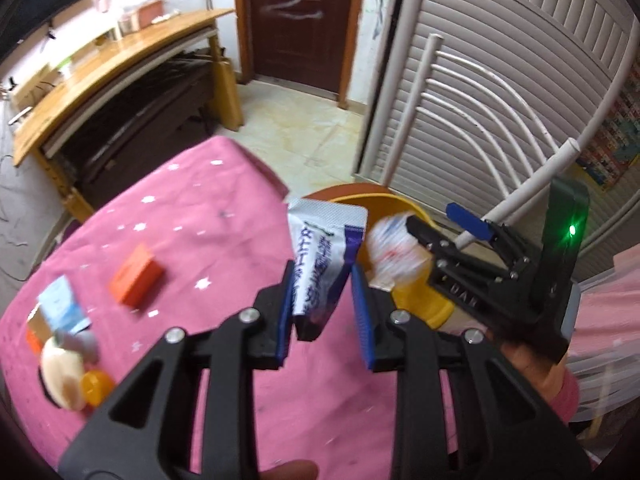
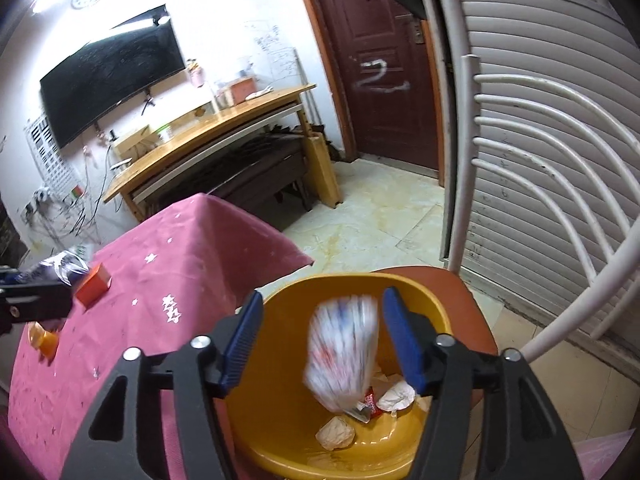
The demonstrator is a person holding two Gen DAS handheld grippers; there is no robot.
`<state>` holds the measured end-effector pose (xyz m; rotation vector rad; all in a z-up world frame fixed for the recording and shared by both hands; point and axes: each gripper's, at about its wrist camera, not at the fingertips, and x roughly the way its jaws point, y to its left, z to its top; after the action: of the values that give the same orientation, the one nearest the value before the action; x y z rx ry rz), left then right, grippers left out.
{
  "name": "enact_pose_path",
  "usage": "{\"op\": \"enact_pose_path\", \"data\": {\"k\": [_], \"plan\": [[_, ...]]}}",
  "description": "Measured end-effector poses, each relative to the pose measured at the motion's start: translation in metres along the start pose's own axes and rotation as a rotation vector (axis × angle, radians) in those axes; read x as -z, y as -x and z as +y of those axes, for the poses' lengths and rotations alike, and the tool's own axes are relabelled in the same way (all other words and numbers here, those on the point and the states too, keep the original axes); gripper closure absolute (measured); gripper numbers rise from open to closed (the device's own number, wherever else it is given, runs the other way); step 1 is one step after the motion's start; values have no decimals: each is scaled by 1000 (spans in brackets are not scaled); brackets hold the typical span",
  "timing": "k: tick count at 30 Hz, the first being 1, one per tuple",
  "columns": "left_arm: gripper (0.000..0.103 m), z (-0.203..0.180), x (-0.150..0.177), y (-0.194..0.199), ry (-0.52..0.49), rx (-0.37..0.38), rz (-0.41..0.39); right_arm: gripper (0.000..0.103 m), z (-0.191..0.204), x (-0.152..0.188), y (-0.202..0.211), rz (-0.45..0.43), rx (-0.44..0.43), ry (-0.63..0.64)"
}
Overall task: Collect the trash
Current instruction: 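Open the right gripper over the bin while the left drops the blue-white tube in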
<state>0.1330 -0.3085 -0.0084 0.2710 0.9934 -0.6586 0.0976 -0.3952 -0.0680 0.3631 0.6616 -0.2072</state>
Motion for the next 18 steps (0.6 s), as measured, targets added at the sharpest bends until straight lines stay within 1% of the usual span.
{"op": "enact_pose_path", "data": {"k": [4, 7, 9, 12, 13, 14, 15, 17, 18], "plan": [[78, -15, -10, -23, -2, 32, 34, 42, -19, -5, 15, -74, 50, -71], [78, -27, -17, -39, -11, 73, 54, 42, -36, -6, 26, -124, 66, -138], [76, -34, -23, -47, -12, 115, 54, 42, -46, -6, 32, -150, 68, -176], [74, -41, -27, -54, -14, 120, 59, 42, -61, -6, 37, -170, 40, -231], [70, -42, -28, -55, -14, 124, 64, 42, -62, -5, 37, -170, 36, -237], [61, -43, -28, -56, -12, 127, 64, 42, -63, -5, 37, -171, 32, -245], [56, -44, -28, -56, -11, 128, 61, 41, -64, -5, 37, -170, 30, -246], [42, -44, -27, -54, -12, 136, 56, 41, -61, -7, 35, -164, 27, -236], [41, -44, -26, -54, -8, 133, 53, 41, -61, -7, 36, -165, 25, -234]]}}
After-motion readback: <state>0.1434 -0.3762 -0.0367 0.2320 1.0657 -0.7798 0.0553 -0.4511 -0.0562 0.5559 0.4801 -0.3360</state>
